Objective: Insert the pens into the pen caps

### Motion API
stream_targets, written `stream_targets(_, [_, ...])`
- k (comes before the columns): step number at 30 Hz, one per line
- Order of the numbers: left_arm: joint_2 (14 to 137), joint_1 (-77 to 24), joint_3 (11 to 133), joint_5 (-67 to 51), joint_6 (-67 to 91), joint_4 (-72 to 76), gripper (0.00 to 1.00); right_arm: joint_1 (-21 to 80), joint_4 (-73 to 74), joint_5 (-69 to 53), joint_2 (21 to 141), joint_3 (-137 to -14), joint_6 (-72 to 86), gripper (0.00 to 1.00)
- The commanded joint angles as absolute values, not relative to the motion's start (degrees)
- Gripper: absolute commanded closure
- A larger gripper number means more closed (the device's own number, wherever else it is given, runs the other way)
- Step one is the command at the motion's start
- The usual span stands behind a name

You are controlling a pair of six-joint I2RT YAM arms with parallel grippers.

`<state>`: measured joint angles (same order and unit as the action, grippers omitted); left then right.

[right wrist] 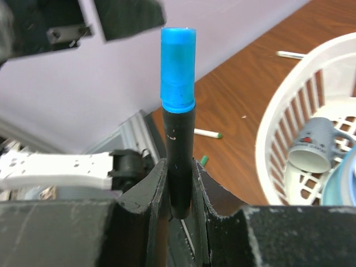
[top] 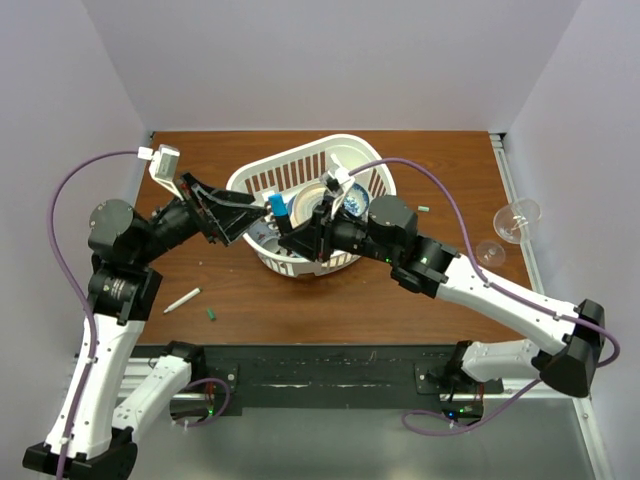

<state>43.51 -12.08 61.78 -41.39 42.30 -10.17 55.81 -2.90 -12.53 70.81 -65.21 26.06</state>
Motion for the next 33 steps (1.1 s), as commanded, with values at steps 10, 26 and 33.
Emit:
stream_targets(10, [44.9, -12.2, 55.9, -52.6, 52.6, 17.4, 0.25, 55.9, -15.6, -24.3, 67.4, -62.0, 32.2, 1.00])
stream_targets(26, [48.2, -12.2, 51.4, -54.5, 60.8, 29.7, 0.37, 55.9, -16.3, -26.9, 69.7, -63.5, 33.7, 1.00])
stream_targets(33, [48.7, -12.2, 49.4, -55.6, 63.9, 33.9, 0.51, 55.9, -16.6, -26.6, 70.2, -63.5, 34.3, 1.00])
